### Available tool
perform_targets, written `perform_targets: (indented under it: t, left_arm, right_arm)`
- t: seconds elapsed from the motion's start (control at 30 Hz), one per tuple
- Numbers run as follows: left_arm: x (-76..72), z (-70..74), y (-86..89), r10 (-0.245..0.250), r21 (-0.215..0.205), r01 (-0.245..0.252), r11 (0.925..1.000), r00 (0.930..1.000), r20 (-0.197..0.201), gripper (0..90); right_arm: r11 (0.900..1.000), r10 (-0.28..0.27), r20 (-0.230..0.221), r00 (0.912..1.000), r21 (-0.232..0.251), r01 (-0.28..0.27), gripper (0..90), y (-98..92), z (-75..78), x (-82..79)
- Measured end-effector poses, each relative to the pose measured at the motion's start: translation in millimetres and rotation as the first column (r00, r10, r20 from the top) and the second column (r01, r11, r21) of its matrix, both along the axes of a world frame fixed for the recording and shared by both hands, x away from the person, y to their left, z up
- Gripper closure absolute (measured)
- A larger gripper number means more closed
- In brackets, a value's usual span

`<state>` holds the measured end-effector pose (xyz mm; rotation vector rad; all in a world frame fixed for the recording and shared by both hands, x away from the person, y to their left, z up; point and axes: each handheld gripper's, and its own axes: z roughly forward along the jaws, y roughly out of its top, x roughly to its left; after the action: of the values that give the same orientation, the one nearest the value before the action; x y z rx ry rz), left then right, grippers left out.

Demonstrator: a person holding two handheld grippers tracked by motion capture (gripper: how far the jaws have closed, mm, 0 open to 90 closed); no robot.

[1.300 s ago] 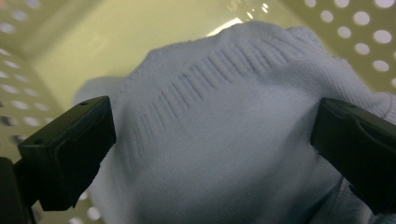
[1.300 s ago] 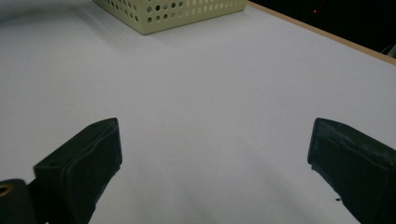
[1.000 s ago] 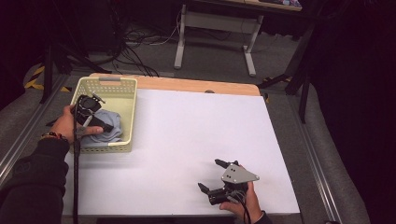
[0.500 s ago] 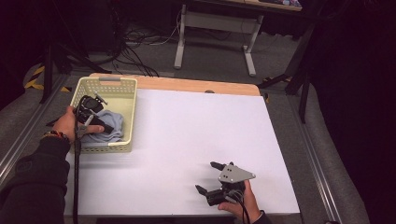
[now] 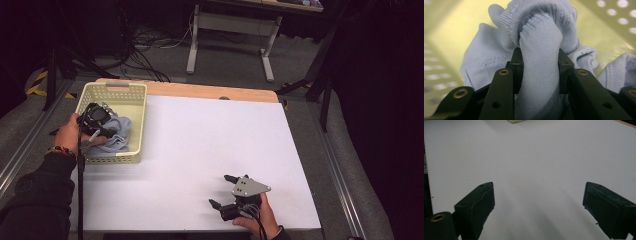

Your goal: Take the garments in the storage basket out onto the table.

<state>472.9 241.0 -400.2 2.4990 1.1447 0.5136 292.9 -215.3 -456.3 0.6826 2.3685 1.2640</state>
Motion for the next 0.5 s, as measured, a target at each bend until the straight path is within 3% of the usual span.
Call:
perform_targets:
  t: [0.13,0.23,0.3,0.33,0.37,0.4,0.5]
  left_arm:
    - [-10.4,7.4,9.5,0.04,-0.063,-0.033,0.9975,0.9931,0.11,69.2]
    - [-16.7,14.6,15.9,0.073,-0.128,-0.049,0.9906,0.9801,0.185,69.6]
    - [-20.0,18.1,17.1,0.094,-0.149,-0.061,0.9869,0.9693,0.227,69.7]
    - [-21.7,20.3,17.7,0.103,-0.161,-0.064,0.9848,0.9633,0.248,69.8]
    - [-24.8,23.1,18.1,0.129,-0.178,-0.08,0.9809,0.9485,0.289,69.9]
    - [-26.7,25.5,19.1,0.139,-0.199,-0.078,0.9769,0.9396,0.313,69.9]
    - [-31.3,30.8,19.5,0.169,-0.249,-0.08,0.9653,0.9157,0.364,70.1]
  right_arm:
    - [1.0,-0.016,0.012,0.9998,0.01,0.016,12.2,-1.6,1.7,0.2]
    - [1.0,-0.024,0.024,0.9994,0.015,0.024,11.9,-2.4,2.6,0.5]
    - [0.999,-0.034,0.03,0.999,0.016,0.034,11.1,-3.1,3.4,0.3]
    - [0.999,-0.036,0.035,0.9987,0.016,0.036,11.1,-3.6,3.7,0.2]
    - [0.999,-0.041,0.042,0.9983,0.015,0.04,11.0,-4.2,4.3,0.0]
    - [0.999,-0.047,0.052,0.9975,0.016,0.046,10.8,-5.0,5.0,-0.3]
    - [0.998,-0.06,0.067,0.9959,0.022,0.059,10.7,-7.5,6.6,-0.1]
